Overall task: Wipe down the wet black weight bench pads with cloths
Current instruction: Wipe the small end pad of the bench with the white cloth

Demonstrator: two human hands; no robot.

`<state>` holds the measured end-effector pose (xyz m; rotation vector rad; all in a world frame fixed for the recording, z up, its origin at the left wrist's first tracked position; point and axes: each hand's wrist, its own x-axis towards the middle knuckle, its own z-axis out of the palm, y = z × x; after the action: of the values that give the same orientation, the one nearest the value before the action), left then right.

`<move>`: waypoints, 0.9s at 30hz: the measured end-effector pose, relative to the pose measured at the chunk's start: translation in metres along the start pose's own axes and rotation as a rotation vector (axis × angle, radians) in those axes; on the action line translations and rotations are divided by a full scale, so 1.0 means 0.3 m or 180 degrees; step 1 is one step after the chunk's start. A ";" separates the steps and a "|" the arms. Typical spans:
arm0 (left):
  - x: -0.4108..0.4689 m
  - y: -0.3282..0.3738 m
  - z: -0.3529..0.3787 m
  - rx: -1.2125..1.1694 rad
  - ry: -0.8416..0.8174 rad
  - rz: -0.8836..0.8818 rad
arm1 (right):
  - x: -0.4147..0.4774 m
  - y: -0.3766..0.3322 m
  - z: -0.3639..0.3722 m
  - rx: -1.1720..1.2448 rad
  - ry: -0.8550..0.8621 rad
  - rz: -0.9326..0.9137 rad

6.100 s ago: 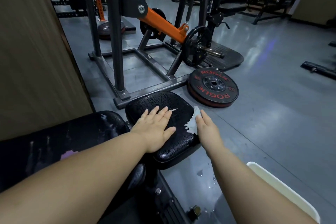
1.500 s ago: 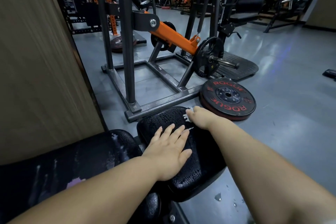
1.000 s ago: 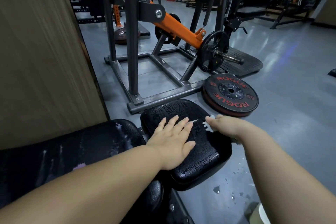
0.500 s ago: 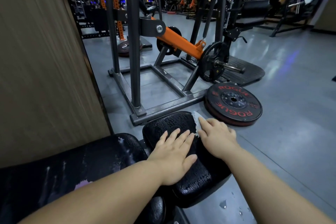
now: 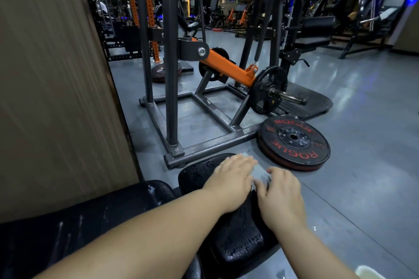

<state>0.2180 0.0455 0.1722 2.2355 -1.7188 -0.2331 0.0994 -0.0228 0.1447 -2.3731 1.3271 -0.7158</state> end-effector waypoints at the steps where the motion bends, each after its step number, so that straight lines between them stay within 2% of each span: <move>1: 0.030 -0.003 0.005 0.0041 -0.0154 0.0074 | -0.003 -0.004 -0.002 0.0021 -0.0016 0.0117; 3: 0.075 -0.020 0.019 0.0346 -0.0503 0.0238 | -0.004 -0.010 0.001 0.0031 -0.0058 0.0211; 5: 0.115 -0.047 0.029 0.0604 -0.0713 0.0131 | -0.003 -0.012 0.002 0.0034 -0.0074 0.0281; 9: 0.190 -0.088 0.008 0.0911 -0.0693 -0.0199 | 0.001 -0.014 0.000 -0.0036 -0.0165 0.0320; 12: 0.210 -0.132 -0.045 0.1092 -0.0490 -0.0402 | 0.004 -0.016 -0.003 -0.0091 -0.0235 0.0266; 15: 0.212 -0.179 -0.099 0.0932 -0.0328 -0.0588 | 0.005 -0.015 -0.004 -0.0106 -0.0240 0.0183; 20: 0.238 -0.206 -0.052 0.0342 -0.0377 -0.0689 | 0.006 -0.012 0.008 -0.0132 -0.0244 0.0145; 27: 0.236 -0.228 -0.030 0.0100 -0.0553 -0.0799 | 0.013 -0.007 0.010 -0.0145 -0.0347 0.0070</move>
<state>0.3020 -0.0054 0.1616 2.5185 -1.5266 -0.4726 0.1044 -0.0249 0.1444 -2.3922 1.3351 -0.5471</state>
